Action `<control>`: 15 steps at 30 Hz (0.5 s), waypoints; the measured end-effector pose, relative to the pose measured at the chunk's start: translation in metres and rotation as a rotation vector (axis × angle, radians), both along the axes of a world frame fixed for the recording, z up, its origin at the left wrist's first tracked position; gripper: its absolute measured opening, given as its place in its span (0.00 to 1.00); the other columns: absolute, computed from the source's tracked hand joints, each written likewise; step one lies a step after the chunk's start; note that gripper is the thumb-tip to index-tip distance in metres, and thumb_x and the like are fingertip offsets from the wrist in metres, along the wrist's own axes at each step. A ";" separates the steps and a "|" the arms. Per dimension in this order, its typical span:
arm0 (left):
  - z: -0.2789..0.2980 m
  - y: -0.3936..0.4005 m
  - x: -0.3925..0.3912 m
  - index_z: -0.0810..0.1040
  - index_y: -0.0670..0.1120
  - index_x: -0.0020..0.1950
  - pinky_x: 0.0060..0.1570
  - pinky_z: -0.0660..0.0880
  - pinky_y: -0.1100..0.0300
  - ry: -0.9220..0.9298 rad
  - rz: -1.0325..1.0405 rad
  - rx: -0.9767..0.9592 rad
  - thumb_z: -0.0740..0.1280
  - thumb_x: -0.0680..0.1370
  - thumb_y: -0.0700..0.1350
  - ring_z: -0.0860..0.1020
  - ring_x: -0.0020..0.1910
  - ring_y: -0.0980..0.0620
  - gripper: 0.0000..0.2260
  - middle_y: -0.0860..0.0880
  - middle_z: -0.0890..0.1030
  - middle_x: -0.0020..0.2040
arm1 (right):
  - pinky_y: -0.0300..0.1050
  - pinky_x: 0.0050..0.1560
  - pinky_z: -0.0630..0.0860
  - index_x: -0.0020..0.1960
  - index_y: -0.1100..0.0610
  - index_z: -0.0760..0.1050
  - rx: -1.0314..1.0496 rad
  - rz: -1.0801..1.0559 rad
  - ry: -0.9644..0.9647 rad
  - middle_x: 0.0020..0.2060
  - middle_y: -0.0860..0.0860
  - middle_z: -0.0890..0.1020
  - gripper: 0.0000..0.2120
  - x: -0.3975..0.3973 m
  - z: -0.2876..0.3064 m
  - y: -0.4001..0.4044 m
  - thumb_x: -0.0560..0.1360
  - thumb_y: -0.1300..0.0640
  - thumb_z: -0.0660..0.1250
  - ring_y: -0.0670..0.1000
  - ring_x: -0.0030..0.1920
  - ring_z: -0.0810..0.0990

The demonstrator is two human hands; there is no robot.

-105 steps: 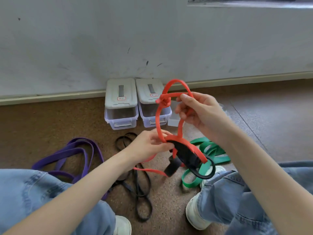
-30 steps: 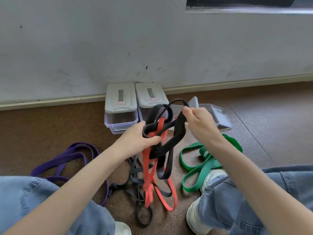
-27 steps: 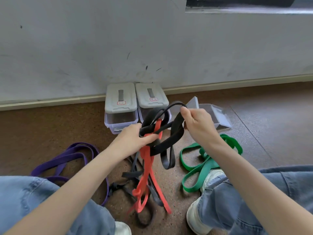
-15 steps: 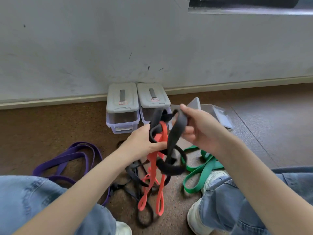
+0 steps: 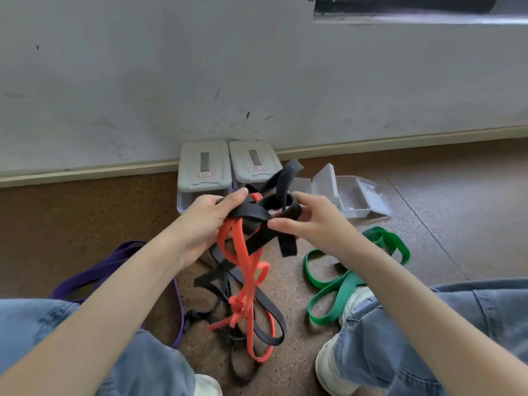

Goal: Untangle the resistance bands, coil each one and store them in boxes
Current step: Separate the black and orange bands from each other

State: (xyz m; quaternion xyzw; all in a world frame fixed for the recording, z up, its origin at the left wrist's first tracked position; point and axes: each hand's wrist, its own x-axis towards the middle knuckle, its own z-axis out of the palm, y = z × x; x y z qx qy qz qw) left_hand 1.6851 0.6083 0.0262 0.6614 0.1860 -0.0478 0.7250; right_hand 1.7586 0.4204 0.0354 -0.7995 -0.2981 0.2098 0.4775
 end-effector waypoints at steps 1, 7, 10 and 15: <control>-0.001 0.000 0.000 0.84 0.41 0.46 0.38 0.79 0.57 -0.004 0.006 0.007 0.68 0.70 0.58 0.82 0.35 0.48 0.20 0.39 0.83 0.40 | 0.43 0.48 0.79 0.50 0.50 0.77 -0.052 -0.025 -0.144 0.44 0.46 0.84 0.10 0.001 0.001 0.001 0.70 0.51 0.71 0.43 0.45 0.81; -0.008 -0.003 -0.001 0.82 0.39 0.49 0.40 0.75 0.58 0.018 -0.069 0.223 0.65 0.72 0.60 0.81 0.34 0.51 0.24 0.44 0.83 0.36 | 0.45 0.57 0.70 0.61 0.48 0.73 -0.177 -0.020 -0.501 0.60 0.49 0.70 0.14 0.000 -0.009 -0.002 0.75 0.54 0.65 0.51 0.60 0.69; -0.010 -0.004 -0.003 0.83 0.42 0.50 0.49 0.77 0.53 0.041 -0.119 0.152 0.67 0.69 0.62 0.83 0.44 0.44 0.25 0.41 0.85 0.45 | 0.42 0.51 0.70 0.43 0.49 0.76 -0.148 -0.028 -0.383 0.48 0.46 0.74 0.02 0.002 -0.005 0.000 0.72 0.54 0.70 0.49 0.52 0.73; -0.011 0.002 0.000 0.81 0.42 0.43 0.35 0.76 0.58 0.109 -0.007 0.127 0.65 0.72 0.62 0.79 0.29 0.52 0.22 0.44 0.80 0.33 | 0.41 0.44 0.81 0.47 0.63 0.76 0.592 -0.409 0.567 0.39 0.56 0.83 0.07 0.017 0.014 -0.010 0.77 0.59 0.63 0.52 0.42 0.83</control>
